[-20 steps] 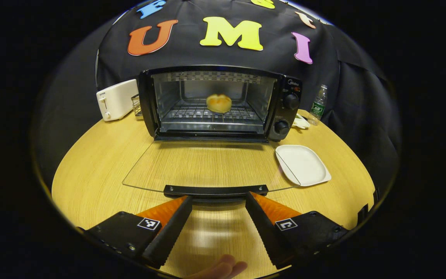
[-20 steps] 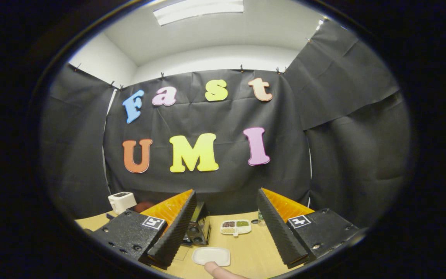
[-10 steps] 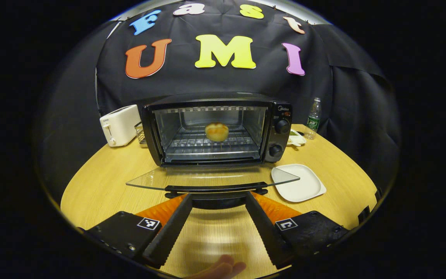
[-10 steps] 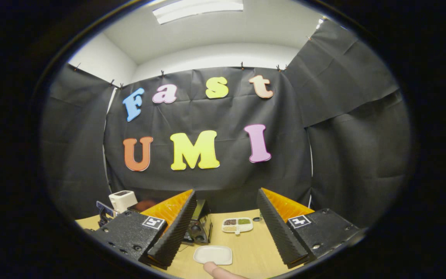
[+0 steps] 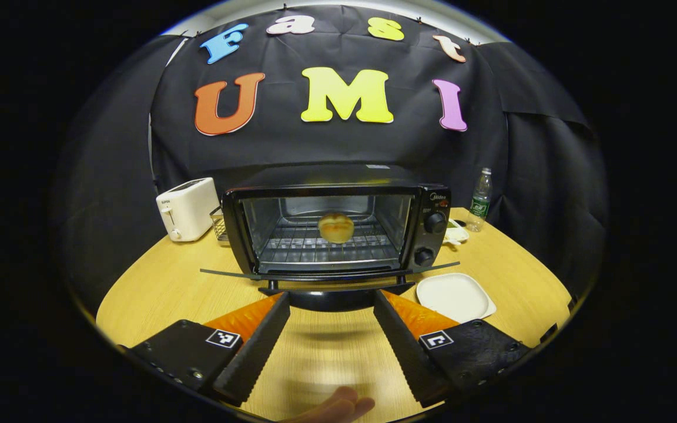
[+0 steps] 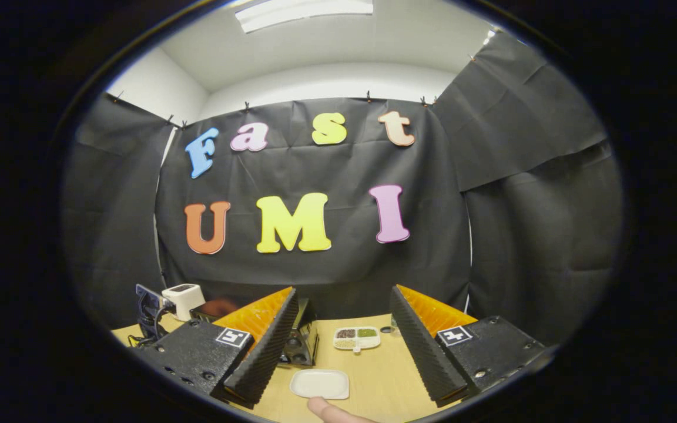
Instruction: Open the electric oven with the left hand, put the food in, and close the electric oven.
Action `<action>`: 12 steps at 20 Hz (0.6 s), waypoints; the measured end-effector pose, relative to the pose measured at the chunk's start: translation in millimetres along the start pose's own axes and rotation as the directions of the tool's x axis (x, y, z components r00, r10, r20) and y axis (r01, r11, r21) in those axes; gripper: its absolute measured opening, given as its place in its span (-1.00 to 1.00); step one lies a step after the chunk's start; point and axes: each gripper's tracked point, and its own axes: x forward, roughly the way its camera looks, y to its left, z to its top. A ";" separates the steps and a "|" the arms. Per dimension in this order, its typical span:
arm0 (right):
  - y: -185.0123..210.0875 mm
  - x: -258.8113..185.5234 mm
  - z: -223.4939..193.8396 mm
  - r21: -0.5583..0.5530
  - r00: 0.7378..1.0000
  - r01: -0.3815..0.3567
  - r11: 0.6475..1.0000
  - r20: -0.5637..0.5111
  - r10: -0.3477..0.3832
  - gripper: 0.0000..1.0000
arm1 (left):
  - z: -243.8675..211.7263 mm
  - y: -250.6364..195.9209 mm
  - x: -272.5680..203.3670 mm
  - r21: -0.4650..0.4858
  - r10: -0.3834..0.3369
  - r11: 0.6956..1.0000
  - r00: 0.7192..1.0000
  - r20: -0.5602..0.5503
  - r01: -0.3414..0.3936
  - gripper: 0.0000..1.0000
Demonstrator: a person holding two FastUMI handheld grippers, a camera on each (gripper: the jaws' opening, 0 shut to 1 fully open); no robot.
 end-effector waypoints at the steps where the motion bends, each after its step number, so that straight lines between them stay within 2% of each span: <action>1: 0.0 -0.6 0.8 -0.003 1.000 0.002 1.000 0.002 -0.002 0.90 | 3.6 0.3 1.8 0.005 -0.003 1.000 1.000 0.012 0.003 0.91; 3: -0.5 -1.6 0.8 -0.006 1.000 0.003 1.000 0.005 -0.003 0.89 | 13.8 1.7 5.7 0.014 -0.008 1.000 1.000 0.030 0.007 0.90; 4: -0.4 -2.4 1.0 -0.006 1.000 0.003 1.000 0.004 -0.003 1.00 | 19.6 2.0 9.0 0.015 -0.008 1.000 0.999 0.036 0.008 0.90; 5: -0.5 -2.3 0.1 -0.004 1.000 0.002 1.000 0.002 -0.002 0.89 | 23.3 2.4 11.8 0.014 -0.008 1.000 0.999 0.040 0.008 0.90; 12: -9.2 -6.3 -5.9 0.002 1.000 0.022 1.000 -0.010 -0.022 0.89 | 49.0 10.3 28.7 0.009 -0.010 1.000 0.998 0.058 0.010 0.90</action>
